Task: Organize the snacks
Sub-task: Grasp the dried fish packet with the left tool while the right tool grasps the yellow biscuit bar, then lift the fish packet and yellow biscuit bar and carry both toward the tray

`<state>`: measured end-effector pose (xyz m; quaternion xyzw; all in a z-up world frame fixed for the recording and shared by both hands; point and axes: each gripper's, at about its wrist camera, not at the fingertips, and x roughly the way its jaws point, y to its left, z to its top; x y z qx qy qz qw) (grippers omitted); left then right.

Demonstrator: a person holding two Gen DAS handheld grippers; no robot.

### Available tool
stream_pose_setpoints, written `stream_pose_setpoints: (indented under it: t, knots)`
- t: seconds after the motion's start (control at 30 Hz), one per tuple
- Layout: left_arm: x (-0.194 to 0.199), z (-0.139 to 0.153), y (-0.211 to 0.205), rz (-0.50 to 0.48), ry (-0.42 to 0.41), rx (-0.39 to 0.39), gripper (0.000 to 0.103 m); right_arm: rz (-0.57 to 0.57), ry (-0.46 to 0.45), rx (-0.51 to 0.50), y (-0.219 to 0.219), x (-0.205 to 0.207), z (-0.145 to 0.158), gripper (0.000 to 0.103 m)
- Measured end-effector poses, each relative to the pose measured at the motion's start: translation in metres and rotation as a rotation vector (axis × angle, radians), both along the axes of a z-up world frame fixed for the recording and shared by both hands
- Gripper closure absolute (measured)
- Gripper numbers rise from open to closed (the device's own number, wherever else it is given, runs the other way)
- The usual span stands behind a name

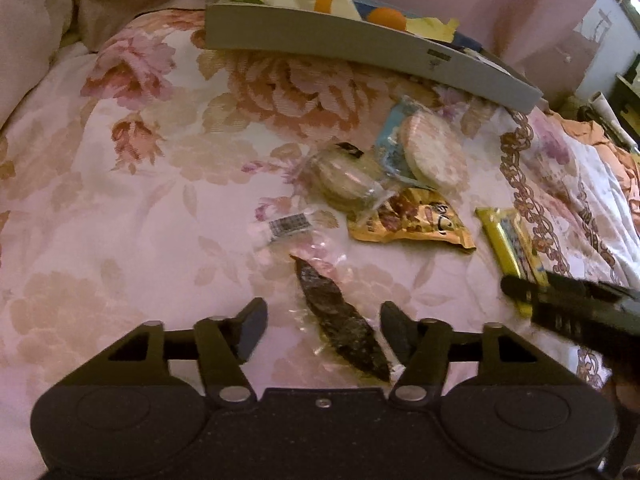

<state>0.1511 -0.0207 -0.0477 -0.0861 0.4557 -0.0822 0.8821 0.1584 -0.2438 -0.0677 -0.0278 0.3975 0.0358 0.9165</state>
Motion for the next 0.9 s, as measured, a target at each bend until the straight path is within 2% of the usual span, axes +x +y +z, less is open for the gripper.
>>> stream_pose_setpoints:
  t: [0.1, 0.17, 0.23, 0.4, 0.5, 0.7, 0.77, 0.9]
  knots:
    - [-0.003, -0.002, -0.011, -0.01, -0.018, 0.032, 0.023, 0.029, 0.003, -0.013, 0.008, -0.014, 0.001, 0.05]
    - [-0.006, -0.004, -0.017, -0.026, -0.031, 0.072, 0.023, 0.052, 0.005, -0.007, 0.013, -0.02, 0.002, 0.05]
    - [-0.008, -0.004, -0.019, -0.042, -0.036, 0.103, 0.025, 0.074, 0.001, -0.01, 0.019, -0.026, 0.002, 0.05]
    - [-0.013, 0.002, -0.007, -0.039, -0.017, 0.11, 0.046, 0.113, -0.018, -0.036, 0.031, -0.039, 0.005, 0.049]
    - [-0.019, 0.004, 0.006, -0.036, -0.006, 0.094, 0.05, 0.136, -0.025, -0.025, 0.037, -0.043, 0.006, 0.049]
    - [-0.025, 0.005, 0.017, -0.048, -0.007, 0.081, 0.052, 0.176, -0.027, -0.018, 0.047, -0.058, 0.007, 0.049]
    - [-0.024, 0.005, 0.016, -0.058, -0.012, 0.091, 0.05, 0.187, -0.036, -0.023, 0.049, -0.059, 0.007, 0.049]
    - [-0.024, 0.002, 0.009, -0.102, -0.043, 0.119, 0.036, 0.18, -0.051, -0.014, 0.048, -0.056, 0.005, 0.045]
